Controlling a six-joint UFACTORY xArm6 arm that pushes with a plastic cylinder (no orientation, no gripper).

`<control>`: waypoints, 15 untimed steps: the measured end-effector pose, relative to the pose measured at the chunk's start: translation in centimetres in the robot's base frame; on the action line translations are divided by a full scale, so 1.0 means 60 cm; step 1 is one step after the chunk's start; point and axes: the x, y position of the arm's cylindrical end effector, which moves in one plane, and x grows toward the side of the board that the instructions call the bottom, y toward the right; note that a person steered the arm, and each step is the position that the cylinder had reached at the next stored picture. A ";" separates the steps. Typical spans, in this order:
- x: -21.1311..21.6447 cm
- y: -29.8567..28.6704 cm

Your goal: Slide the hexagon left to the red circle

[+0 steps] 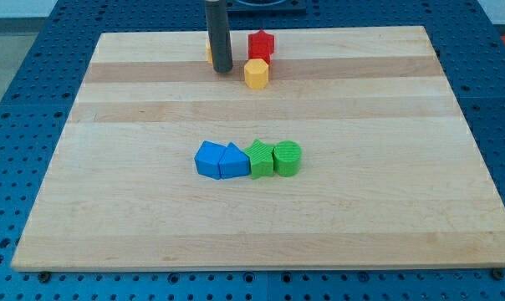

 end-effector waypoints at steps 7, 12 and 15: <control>0.040 0.162; -0.001 0.052; 0.019 -0.067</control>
